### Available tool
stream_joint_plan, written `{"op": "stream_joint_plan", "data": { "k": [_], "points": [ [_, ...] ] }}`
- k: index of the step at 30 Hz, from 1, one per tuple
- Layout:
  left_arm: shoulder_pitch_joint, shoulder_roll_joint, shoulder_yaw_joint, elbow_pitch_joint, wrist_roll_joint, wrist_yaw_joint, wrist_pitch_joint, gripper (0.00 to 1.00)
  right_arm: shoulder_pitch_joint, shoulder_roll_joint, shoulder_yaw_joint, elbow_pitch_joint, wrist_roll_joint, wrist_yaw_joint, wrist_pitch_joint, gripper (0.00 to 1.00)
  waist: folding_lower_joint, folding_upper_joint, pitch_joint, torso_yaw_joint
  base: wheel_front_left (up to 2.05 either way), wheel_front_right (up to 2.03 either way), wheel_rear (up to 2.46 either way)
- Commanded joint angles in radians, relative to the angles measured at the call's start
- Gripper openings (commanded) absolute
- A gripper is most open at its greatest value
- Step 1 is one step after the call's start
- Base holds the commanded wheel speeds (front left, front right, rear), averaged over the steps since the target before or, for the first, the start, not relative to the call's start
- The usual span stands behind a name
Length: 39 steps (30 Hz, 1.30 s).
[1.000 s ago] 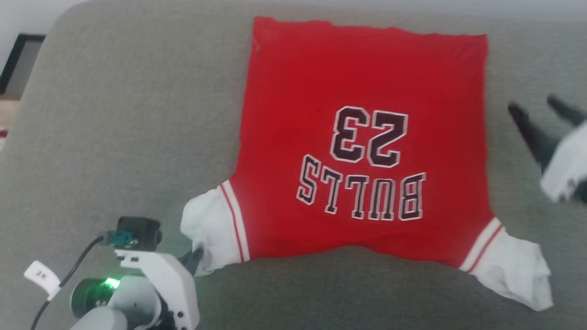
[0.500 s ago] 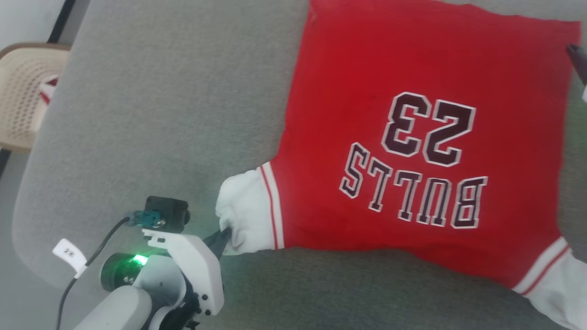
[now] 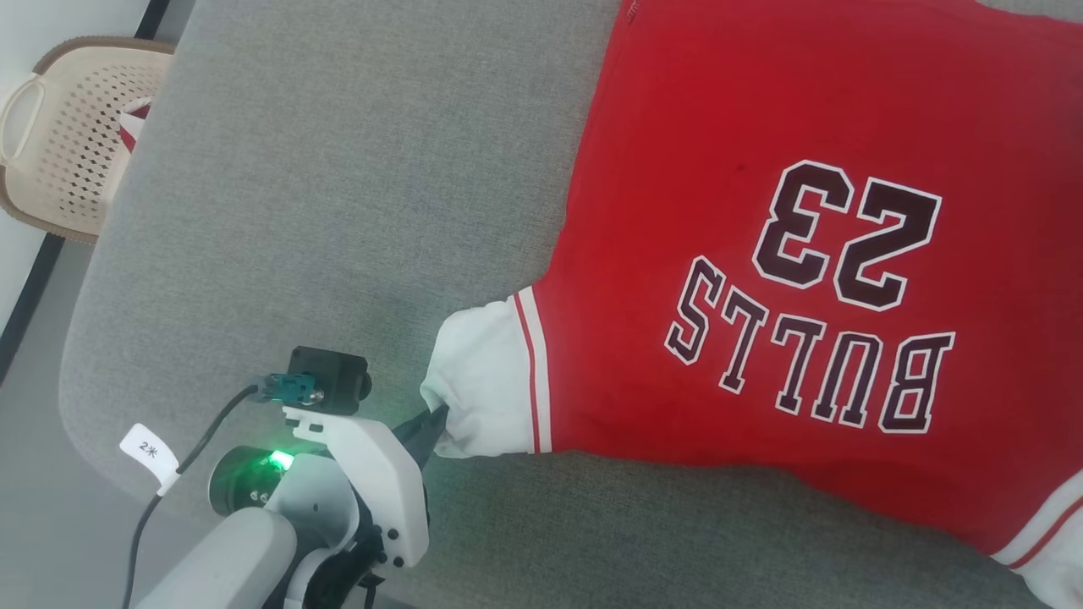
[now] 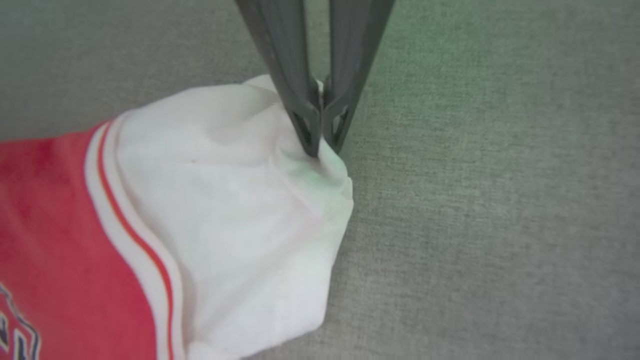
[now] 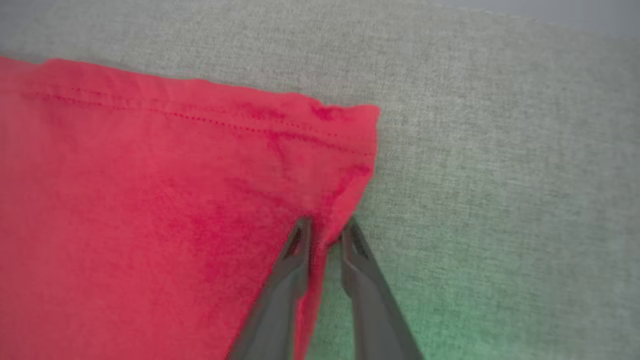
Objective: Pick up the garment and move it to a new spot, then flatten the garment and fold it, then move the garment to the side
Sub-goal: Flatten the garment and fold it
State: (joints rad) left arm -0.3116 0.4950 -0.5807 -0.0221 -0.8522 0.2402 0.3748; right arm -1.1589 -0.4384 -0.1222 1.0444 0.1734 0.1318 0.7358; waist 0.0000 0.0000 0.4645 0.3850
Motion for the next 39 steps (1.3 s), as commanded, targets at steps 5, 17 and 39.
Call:
{"op": "stream_joint_plan", "data": {
  "k": [5,17,39],
  "points": [
    [-0.019,-0.001,0.008,0.027,-0.003,-0.007,-0.016,0.0,0.025,0.032,-0.008,0.055,-0.04,-0.002,-0.015,0.0,0.0,0.0,-0.014,-0.024,0.0,0.0,0.0],
    [0.034,0.074,0.044,0.006,-0.007,0.019,-0.011,0.0,0.199,0.04,0.262,-0.263,0.247,-0.002,0.02,0.0,0.0,0.0,-0.117,-0.164,0.0,0.0,0.0],
    [0.043,0.138,0.065,-0.056,-0.011,0.049,0.024,0.0,1.073,0.074,0.131,-1.032,0.399,-0.002,0.135,0.0,0.0,0.0,-0.16,-0.333,0.0,0.0,0.0]
  ]
}}
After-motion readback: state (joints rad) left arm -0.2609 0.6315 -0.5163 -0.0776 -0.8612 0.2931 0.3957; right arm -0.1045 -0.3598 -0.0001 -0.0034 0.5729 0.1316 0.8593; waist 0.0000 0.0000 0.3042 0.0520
